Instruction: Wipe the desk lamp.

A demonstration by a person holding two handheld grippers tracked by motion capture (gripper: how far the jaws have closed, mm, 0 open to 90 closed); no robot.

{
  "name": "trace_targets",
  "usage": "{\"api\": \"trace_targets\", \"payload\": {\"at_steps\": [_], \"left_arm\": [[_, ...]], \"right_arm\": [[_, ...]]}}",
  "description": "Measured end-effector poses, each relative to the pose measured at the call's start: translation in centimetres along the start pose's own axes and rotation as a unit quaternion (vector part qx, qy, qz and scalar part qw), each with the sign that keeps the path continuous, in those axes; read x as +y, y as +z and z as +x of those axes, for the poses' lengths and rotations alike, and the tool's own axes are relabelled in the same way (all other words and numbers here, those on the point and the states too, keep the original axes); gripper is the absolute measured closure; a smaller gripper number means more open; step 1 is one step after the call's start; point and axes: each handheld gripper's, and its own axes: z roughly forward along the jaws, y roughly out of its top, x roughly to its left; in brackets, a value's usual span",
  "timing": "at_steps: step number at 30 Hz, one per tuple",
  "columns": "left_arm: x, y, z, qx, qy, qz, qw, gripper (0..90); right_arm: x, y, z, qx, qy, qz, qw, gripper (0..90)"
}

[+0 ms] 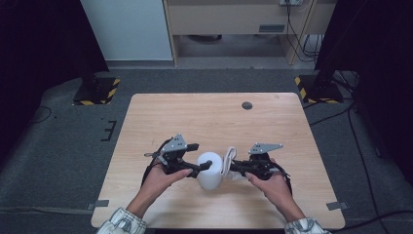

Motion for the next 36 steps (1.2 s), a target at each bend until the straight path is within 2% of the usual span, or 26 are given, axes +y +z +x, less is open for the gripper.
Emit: {"api": "trace_targets", "payload": {"at_steps": [2, 5, 7, 9, 16, 26, 31, 36], "left_arm": [[-0.6, -0.1, -0.5, 0.003, 0.007, 0.002, 1.0, 11.0], [-1.6, -0.2, -1.3, 0.016, 0.029, 0.001, 0.9994, 8.8], [-2.1, -0.3, -1.7, 0.019, 0.031, -0.004, 0.9993, 7.6], [-2.7, -0.2, -2.0, 0.021, 0.034, 0.003, 0.9992, 6.2], [-3.7, 0.0, -1.8, 0.022, 0.029, 0.019, 0.9992, 5.1], [-4.3, 0.5, -1.3, 0.042, 0.023, 0.04, 0.9981, 6.1], [-4.5, 0.8, -0.9, 0.047, 0.02, 0.047, 0.9976, 10.1], [-4.5, 0.9, -0.9, 0.045, 0.022, 0.05, 0.9975, 10.2]], "right_arm": [[0.4, 0.0, -0.4, 0.002, 0.007, -0.002, 1.0, 79.3], [1.4, 0.0, -0.7, 0.005, 0.009, -0.003, 0.9999, 79.4], [1.9, 0.1, -0.8, 0.008, 0.008, -0.002, 0.9999, 79.3], [2.6, 0.3, -1.0, 0.012, 0.007, 0.003, 0.9999, 79.3], [4.4, 0.9, -1.7, 0.042, 0.032, -0.002, 0.9986, 79.3], [5.8, 2.5, -1.0, 0.041, 0.012, 0.015, 0.999, 79.2], [6.2, 2.9, -0.8, 0.039, 0.006, 0.023, 0.9989, 79.2], [6.7, 3.3, -0.7, 0.034, 0.005, 0.026, 0.9991, 79.0]]}}
